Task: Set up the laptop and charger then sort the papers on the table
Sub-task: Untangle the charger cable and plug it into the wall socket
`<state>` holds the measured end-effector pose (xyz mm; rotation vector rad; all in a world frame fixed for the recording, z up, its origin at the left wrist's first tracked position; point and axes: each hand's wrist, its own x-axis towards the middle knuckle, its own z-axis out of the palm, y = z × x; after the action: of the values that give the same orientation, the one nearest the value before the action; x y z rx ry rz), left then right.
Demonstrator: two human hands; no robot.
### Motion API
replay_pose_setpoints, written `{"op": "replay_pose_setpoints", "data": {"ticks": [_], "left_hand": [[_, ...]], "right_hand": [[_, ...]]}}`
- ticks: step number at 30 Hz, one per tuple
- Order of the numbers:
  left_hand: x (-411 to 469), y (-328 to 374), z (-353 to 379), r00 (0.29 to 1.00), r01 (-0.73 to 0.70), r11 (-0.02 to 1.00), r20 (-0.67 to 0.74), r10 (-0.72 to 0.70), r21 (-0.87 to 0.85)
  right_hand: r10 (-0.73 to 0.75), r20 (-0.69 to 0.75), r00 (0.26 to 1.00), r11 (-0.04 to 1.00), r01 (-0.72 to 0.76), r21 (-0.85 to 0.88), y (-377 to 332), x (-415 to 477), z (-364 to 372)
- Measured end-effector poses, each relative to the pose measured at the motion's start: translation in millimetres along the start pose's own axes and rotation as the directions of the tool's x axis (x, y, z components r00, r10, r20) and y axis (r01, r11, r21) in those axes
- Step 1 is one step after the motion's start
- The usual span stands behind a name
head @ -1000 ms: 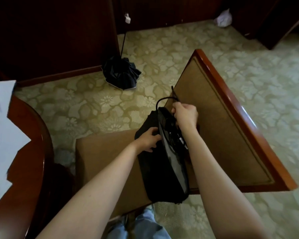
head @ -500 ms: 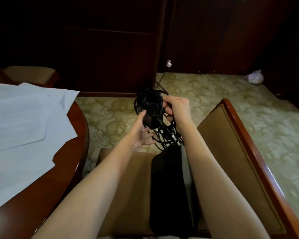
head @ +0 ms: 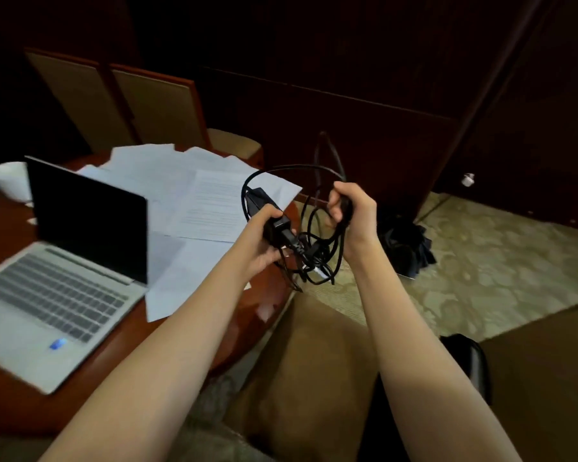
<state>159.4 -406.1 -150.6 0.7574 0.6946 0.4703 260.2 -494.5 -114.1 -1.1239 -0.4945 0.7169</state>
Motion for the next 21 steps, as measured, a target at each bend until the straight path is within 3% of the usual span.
{"op": "replay_pose_setpoints", "data": {"ticks": [3, 9, 17, 21], "left_hand": [[-11, 28, -46, 0.999, -0.029, 0.998, -0.026, 0.028, -0.061], [-24, 75, -135, 1.0, -0.012, 0.99, 0.0, 0.012, -0.137], [-27, 107, -211, 0.993, -0.08, 0.973, 0.064, 0.096, -0.217], [-27, 103, -226, 0.995, -0.063, 0.961, 0.053, 0.08, -0.271]], "right_hand": [[0.022, 0.015, 1.0, 0.999, -0.022, 0.048, 17, 3, 42], [-0.022, 0.076, 0.997, 0.979, 0.037, -0.201, 52, 9, 122], [0.013, -0.103, 0.995, 0.913, -0.055, -0.405, 85, 22, 174], [-0.066, -0.003, 0.998, 0.754, 0.048, -0.655, 102, 27, 186]]}}
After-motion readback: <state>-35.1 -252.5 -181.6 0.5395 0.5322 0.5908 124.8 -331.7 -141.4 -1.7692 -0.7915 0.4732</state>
